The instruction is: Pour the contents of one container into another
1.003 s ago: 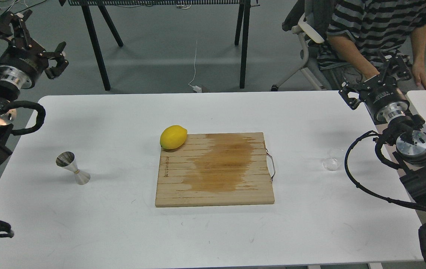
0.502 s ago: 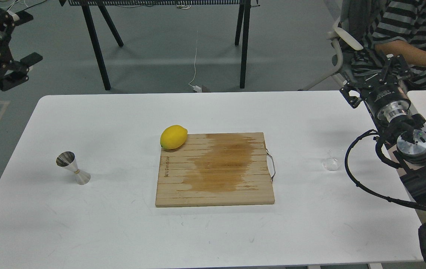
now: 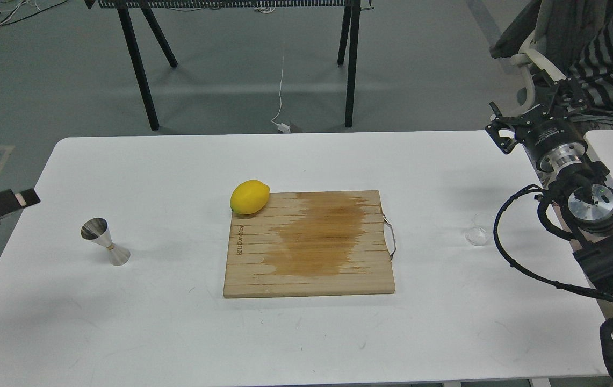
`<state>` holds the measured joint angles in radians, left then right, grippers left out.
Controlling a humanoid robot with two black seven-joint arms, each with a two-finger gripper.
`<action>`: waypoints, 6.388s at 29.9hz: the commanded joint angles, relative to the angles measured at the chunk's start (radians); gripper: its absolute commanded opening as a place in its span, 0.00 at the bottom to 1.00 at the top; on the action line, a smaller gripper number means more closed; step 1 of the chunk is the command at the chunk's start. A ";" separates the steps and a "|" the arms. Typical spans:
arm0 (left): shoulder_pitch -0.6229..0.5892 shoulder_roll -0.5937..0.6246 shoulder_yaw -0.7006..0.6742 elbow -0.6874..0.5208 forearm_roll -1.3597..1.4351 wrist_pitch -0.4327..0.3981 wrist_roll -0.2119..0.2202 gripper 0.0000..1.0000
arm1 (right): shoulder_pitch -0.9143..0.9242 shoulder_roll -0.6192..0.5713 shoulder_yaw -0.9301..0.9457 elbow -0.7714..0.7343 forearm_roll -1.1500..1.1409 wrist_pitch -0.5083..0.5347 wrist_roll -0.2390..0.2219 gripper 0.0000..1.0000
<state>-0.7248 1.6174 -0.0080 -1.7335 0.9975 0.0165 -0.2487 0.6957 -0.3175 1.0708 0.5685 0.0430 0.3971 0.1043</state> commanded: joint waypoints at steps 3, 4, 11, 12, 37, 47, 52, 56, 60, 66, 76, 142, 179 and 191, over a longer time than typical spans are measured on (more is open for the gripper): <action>0.001 -0.039 0.131 0.015 0.179 0.117 0.012 1.00 | 0.005 0.002 0.001 0.001 0.000 -0.001 0.000 0.99; 0.004 -0.053 0.134 0.028 0.202 0.134 0.014 1.00 | 0.005 0.002 0.000 0.002 0.000 -0.001 0.000 0.99; 0.011 -0.235 0.186 0.176 0.242 0.250 0.037 1.00 | 0.010 0.000 -0.009 0.001 0.000 -0.004 0.000 0.99; 0.018 -0.261 0.190 0.202 0.242 0.263 0.035 1.00 | 0.015 -0.002 -0.011 -0.001 -0.002 -0.004 0.000 0.99; 0.189 -0.637 0.145 0.454 0.273 0.456 0.101 0.98 | 0.031 0.005 -0.037 -0.002 -0.014 -0.012 0.002 0.99; 0.300 -0.745 -0.047 0.520 0.282 0.472 0.121 0.98 | 0.033 0.003 -0.057 -0.001 -0.014 -0.012 0.002 0.99; 0.300 -0.771 -0.049 0.558 0.285 0.472 0.126 0.98 | 0.033 0.005 -0.057 0.001 -0.014 -0.011 0.002 0.99; 0.300 -0.804 -0.049 0.614 0.299 0.472 0.138 0.97 | 0.033 0.000 -0.058 0.002 -0.015 -0.011 0.002 0.99; 0.298 -0.838 -0.049 0.660 0.299 0.472 0.152 0.97 | 0.033 -0.003 -0.058 0.002 -0.014 -0.011 0.002 0.99; 0.291 -0.849 -0.050 0.700 0.297 0.472 0.169 0.95 | 0.033 -0.003 -0.058 0.002 -0.014 -0.011 0.002 0.99; 0.286 -0.893 -0.050 0.769 0.296 0.472 0.169 0.93 | 0.033 -0.003 -0.060 0.002 -0.014 -0.011 0.002 0.99; -0.211 -0.767 -0.052 0.284 0.843 0.297 0.250 0.00 | 0.047 -0.081 -0.060 -0.062 -0.015 -0.023 0.000 0.99; -0.130 -1.617 -0.041 0.949 1.184 0.174 0.174 0.00 | 0.010 -0.089 -0.035 -0.105 0.031 -0.006 -0.003 0.99; -0.107 -1.617 -0.040 1.103 1.184 0.223 0.152 0.00 | 0.010 -0.089 -0.035 -0.105 0.031 -0.004 -0.002 0.99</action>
<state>-0.8346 -0.0001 -0.0481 -0.6434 2.1818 0.2311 -0.0932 0.7058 -0.4066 1.0355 0.4635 0.0744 0.3928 0.1027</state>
